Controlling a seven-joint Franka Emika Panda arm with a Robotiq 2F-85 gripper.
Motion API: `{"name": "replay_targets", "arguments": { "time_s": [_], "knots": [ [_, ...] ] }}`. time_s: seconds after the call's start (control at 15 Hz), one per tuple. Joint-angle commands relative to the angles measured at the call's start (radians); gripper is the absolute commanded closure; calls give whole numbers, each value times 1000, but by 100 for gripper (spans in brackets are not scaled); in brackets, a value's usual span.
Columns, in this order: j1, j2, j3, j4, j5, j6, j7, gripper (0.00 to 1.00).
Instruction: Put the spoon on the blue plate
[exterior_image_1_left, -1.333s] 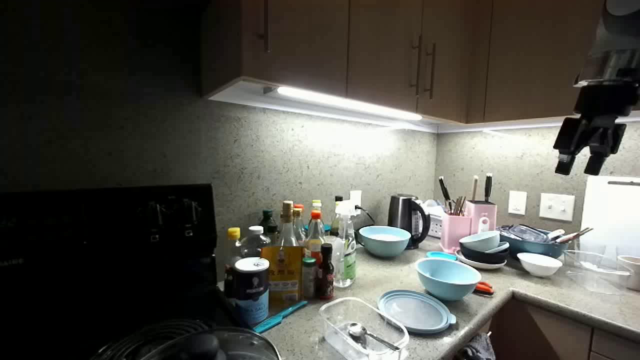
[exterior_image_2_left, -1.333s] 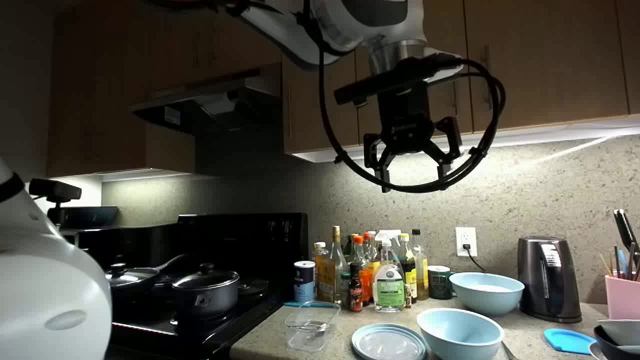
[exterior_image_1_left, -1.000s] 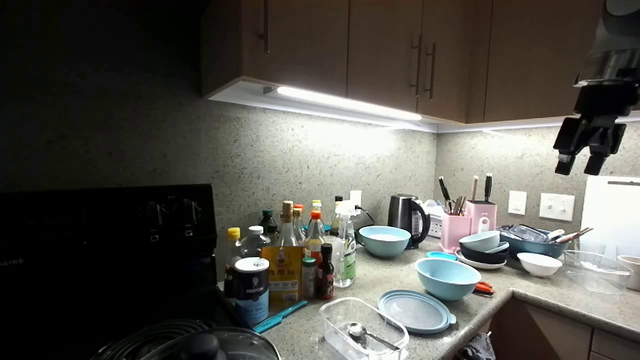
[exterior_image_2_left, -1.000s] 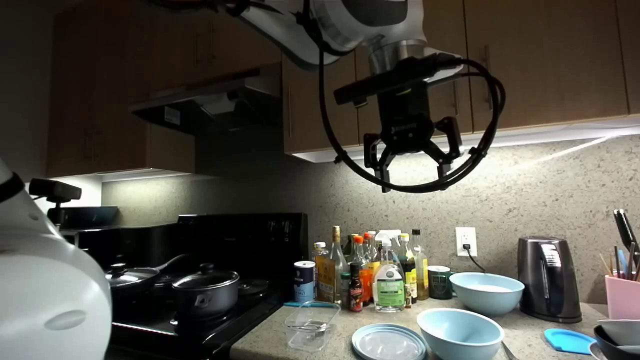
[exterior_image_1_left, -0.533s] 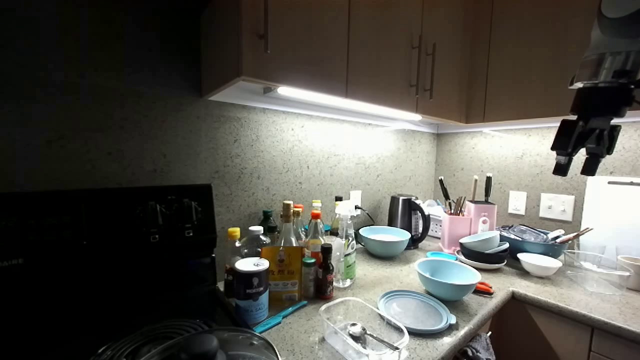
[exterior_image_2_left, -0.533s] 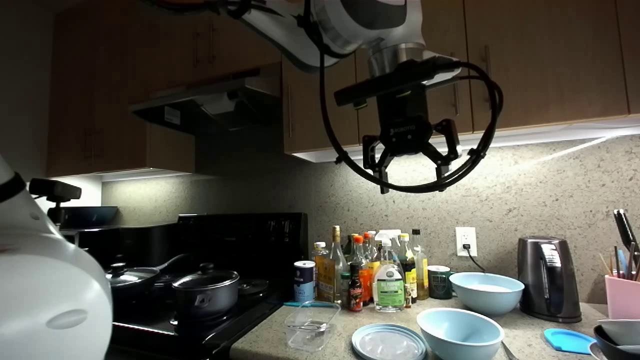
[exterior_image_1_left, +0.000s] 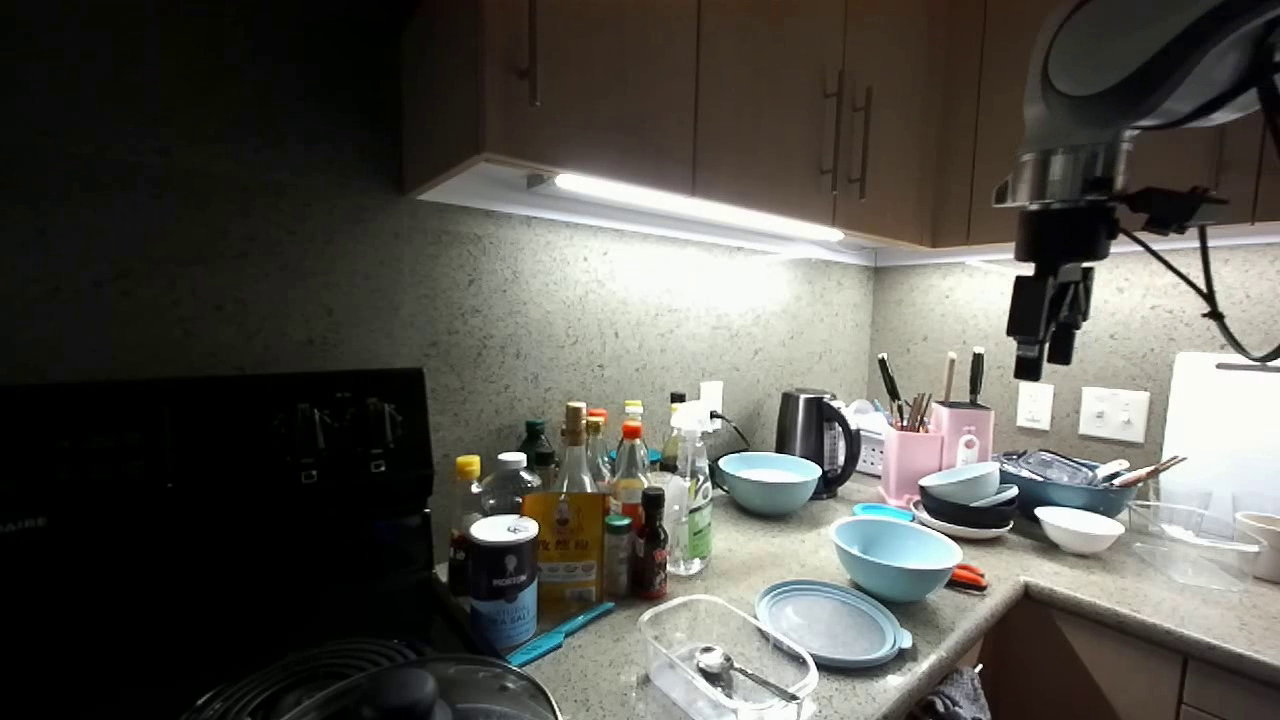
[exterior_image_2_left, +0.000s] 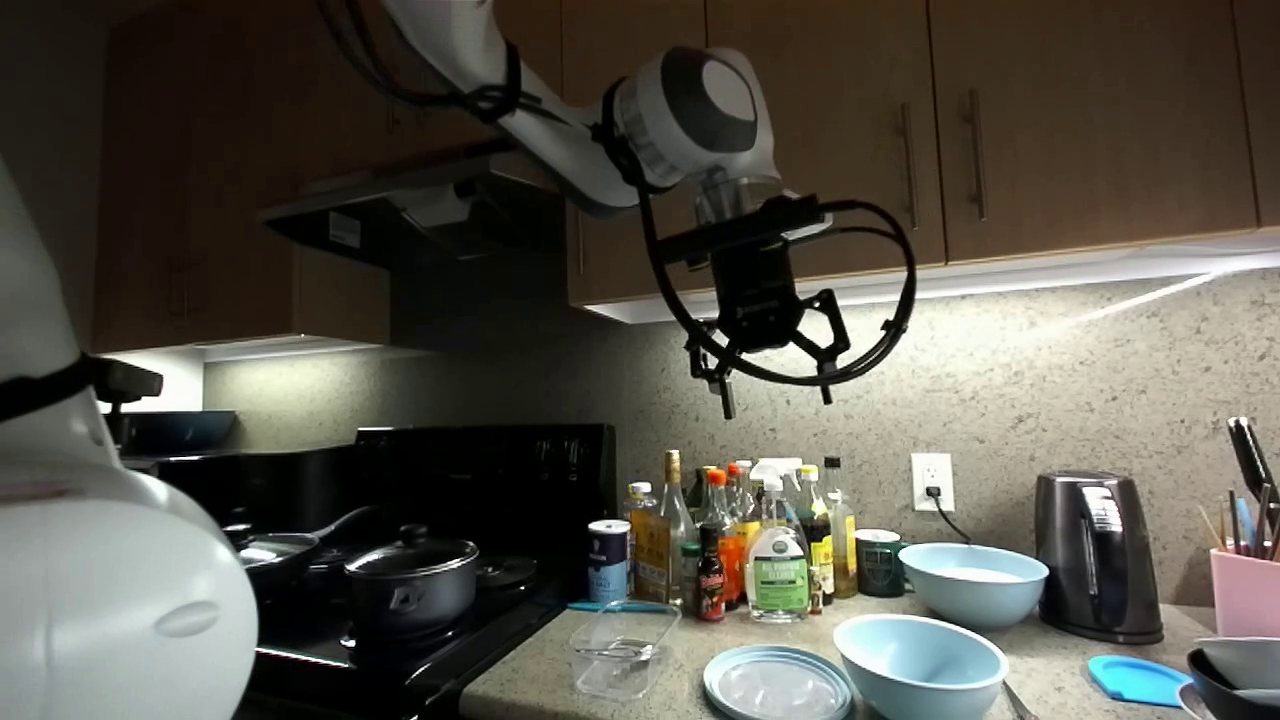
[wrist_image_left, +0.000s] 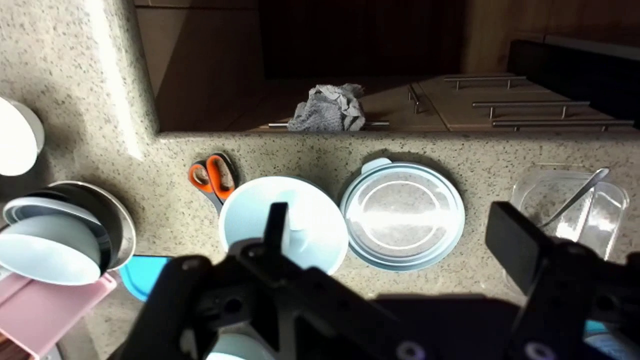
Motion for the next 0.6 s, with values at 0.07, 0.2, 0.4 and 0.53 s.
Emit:
{"name": "replay_targets", "arguments": {
  "time_s": [0.07,0.2,0.4,0.53],
  "knots": [
    [38,83,85,67,-97,-52,-46,0],
    [39,71,85,37,-69,-18,-1,0],
    [41,83,89,57,-76,-34,-7,0],
    [49,89,85,57,-45,-44,-19,0]
  ]
}}
